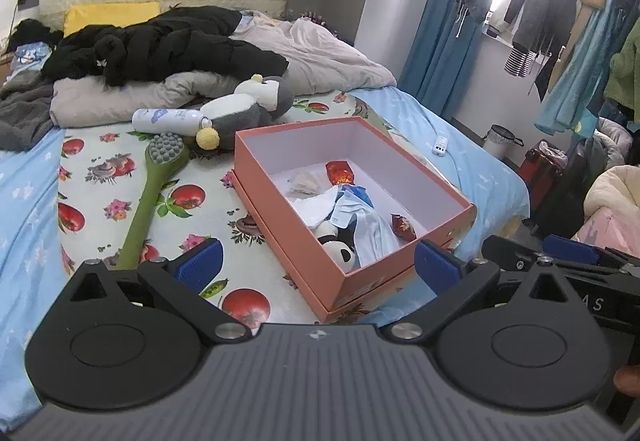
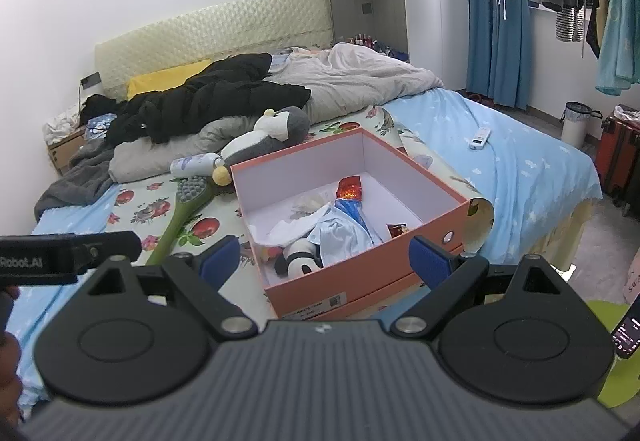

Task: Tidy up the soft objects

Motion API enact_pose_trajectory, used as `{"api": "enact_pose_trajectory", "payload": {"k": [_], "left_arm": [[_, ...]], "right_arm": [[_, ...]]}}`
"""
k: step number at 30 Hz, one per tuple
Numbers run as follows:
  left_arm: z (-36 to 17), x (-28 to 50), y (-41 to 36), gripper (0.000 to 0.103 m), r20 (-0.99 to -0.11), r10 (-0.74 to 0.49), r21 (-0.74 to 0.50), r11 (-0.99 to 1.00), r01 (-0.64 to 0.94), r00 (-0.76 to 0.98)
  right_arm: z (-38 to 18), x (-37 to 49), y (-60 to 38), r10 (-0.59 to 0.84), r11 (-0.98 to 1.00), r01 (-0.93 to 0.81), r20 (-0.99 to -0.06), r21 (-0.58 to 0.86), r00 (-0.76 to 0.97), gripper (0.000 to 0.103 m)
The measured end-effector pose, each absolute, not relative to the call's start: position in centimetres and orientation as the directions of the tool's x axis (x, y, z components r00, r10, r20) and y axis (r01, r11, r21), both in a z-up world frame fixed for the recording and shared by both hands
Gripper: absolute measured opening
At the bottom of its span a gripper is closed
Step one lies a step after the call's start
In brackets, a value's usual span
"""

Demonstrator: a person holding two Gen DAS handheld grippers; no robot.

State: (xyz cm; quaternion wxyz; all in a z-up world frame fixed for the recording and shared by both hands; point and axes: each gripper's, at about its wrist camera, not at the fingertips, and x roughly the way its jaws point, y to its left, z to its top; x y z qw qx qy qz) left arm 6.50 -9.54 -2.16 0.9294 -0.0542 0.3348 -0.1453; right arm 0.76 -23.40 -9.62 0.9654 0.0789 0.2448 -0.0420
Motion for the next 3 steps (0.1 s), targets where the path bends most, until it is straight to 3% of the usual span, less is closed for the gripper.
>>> {"api": "enact_pose_trajectory", "payload": {"k": [3], "left_arm": [[-1.95,6.25,-9.67,0.103,-0.601,-0.305,-0.192,0.952,0.238,0.738]], "right_arm": [[-9.62,0.74,-23.43,-0.042,0.984,0.119,-0.479,0.133,0.877,0.093]]}}
